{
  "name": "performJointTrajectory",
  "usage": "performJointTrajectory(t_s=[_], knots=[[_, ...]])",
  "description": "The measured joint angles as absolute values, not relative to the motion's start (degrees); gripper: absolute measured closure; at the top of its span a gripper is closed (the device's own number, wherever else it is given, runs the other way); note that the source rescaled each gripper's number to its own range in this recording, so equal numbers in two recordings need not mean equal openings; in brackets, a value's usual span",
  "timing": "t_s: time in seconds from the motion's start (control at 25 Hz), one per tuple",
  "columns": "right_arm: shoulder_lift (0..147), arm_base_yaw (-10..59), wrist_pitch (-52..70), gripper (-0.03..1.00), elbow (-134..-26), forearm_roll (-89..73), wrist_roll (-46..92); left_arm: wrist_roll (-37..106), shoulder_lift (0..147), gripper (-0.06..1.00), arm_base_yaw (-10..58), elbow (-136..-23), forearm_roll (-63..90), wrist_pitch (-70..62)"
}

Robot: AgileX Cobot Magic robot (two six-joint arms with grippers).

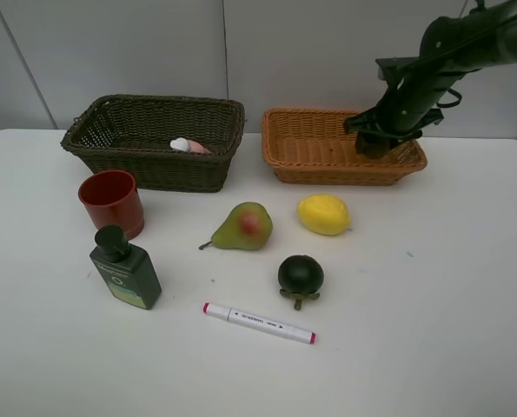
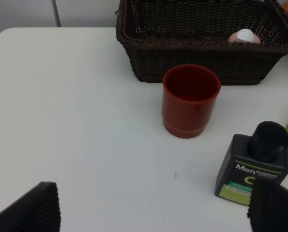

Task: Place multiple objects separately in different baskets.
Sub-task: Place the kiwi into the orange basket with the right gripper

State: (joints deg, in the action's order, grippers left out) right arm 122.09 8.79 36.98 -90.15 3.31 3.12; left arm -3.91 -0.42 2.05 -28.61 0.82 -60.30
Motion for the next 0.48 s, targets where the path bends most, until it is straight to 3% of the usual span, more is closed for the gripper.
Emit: performJointTrajectory(t_s=[0.48], knots=[[122.85,8.79,35.47,0.45,-90.15,3.31,0.53,-3.91,-0.42,-0.06,2.05,-28.61,0.82,-60.3]])
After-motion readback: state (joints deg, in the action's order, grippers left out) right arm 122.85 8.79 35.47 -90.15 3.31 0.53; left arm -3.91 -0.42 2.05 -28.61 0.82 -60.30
